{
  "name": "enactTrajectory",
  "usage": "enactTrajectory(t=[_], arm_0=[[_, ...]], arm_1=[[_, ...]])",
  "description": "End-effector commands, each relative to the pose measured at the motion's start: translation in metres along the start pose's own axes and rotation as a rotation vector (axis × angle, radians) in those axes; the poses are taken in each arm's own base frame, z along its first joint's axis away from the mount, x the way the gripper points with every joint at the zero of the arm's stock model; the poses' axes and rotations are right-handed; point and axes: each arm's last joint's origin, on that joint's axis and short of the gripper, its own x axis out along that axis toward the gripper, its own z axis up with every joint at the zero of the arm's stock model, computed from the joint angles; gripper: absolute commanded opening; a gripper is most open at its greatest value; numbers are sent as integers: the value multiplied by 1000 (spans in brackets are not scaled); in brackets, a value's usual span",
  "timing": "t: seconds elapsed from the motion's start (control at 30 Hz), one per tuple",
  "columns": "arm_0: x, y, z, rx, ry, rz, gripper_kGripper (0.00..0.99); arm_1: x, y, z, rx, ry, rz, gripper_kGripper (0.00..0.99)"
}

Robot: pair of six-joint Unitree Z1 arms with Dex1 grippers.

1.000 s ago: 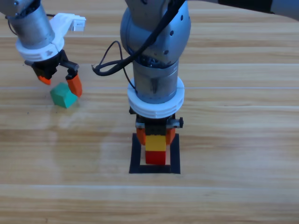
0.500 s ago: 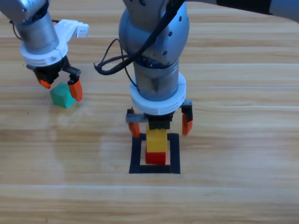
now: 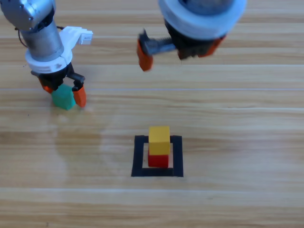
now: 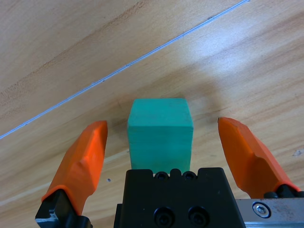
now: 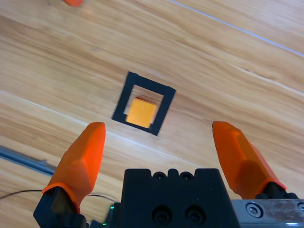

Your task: Stack the blocks in the rectangular block: red at the bottom, yellow in the middle, green on top

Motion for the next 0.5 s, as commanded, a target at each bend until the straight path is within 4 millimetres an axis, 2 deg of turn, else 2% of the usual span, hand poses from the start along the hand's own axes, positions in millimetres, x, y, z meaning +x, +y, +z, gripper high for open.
enactTrajectory(t=[0.03, 0.13, 0.23, 0.27, 0.3, 0.4, 0.5], arm_0=[[33, 1, -2, -9, 57, 6, 990], [37, 4, -2, -14, 58, 5, 966], [45, 4, 1, -17, 67, 3, 750], [47, 5, 2, -18, 70, 2, 644], [48, 5, 2, -18, 72, 5, 529], [47, 9, 2, -24, 72, 14, 350], [46, 10, 1, -28, 76, 18, 144]], arm_1=[[-8, -122, -68, -50, -255, 451, 990], [-14, -161, -95, -184, -290, 410, 990], [-8, -178, -125, -383, -312, 335, 990], [-3, -181, -134, -372, -315, 328, 990], [-2, -182, -136, -373, -301, 326, 990], [0, -178, -127, -442, -194, 311, 990], [8, -175, -128, -503, -142, 329, 990]])
